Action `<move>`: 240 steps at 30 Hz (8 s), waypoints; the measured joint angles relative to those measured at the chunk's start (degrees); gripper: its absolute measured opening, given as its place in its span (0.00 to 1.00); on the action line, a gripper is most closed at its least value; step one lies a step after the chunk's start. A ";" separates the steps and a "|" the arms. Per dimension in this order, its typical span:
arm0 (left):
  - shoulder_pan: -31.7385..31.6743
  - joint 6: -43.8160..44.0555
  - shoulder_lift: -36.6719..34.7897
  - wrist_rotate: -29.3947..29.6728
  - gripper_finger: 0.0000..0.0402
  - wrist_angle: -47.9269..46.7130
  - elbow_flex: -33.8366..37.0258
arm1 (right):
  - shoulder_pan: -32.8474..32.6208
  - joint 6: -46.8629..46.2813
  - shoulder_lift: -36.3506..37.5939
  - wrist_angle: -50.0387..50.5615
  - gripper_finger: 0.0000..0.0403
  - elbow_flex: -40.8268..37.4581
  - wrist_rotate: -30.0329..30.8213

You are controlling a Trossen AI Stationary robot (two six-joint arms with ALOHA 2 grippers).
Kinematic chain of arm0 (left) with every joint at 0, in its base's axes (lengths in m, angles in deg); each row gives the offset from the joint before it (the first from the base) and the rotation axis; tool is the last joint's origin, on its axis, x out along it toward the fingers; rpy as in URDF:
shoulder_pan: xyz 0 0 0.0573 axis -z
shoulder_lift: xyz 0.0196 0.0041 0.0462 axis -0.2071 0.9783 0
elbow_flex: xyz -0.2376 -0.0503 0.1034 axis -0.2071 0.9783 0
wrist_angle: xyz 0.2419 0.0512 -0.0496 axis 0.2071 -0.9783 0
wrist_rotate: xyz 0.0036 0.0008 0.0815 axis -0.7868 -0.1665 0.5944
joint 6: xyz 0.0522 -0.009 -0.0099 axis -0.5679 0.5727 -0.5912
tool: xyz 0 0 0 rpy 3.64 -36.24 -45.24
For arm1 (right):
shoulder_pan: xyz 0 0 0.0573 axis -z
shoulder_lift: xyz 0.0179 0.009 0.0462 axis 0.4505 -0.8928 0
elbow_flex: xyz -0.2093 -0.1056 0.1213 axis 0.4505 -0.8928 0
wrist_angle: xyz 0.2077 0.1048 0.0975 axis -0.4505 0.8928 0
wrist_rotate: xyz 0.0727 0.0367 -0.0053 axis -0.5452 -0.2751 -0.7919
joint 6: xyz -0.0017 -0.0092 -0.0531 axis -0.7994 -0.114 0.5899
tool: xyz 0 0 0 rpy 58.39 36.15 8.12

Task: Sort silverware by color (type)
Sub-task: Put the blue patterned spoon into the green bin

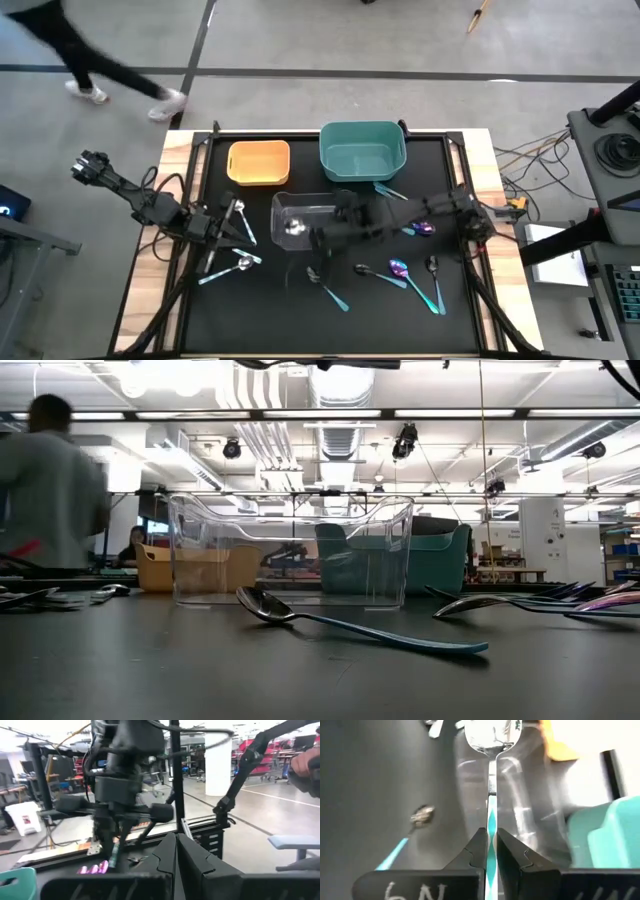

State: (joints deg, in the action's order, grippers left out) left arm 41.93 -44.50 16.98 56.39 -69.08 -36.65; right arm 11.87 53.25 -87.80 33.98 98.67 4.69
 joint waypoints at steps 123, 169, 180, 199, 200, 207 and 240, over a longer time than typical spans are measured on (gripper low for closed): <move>-24.95 -10.16 -2.27 17.30 0.00 -2.66 3.76 | 57.30 50.47 17.96 -42.98 0.03 -51.31 -25.46; -24.95 -10.16 -2.27 17.32 0.00 -2.82 3.75 | 57.16 48.20 16.82 -41.86 0.03 -53.01 -25.53; -24.94 -7.25 -2.27 17.31 0.00 -2.66 3.75 | 57.14 47.35 16.82 -41.94 0.03 -56.38 -25.51; -24.96 -4.52 -2.26 17.31 0.00 -2.82 3.75 | 57.01 46.83 16.82 -44.39 0.03 -59.06 -25.49; -24.96 -4.52 -2.23 17.31 0.00 -2.82 3.75 | 57.01 46.82 16.82 -44.48 0.03 -59.14 -25.48; -24.96 -4.54 -1.69 17.31 0.00 -2.67 3.75 | 57.01 46.23 16.82 -44.91 0.03 -59.53 -25.49; -24.96 -6.22 -0.26 17.31 0.00 -2.71 3.75 | 51.58 47.71 11.55 -50.77 0.03 -60.13 -19.52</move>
State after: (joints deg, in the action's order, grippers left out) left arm 16.97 -50.72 16.72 73.70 -71.79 -32.89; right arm 63.45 100.96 -76.25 -16.78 38.54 -14.83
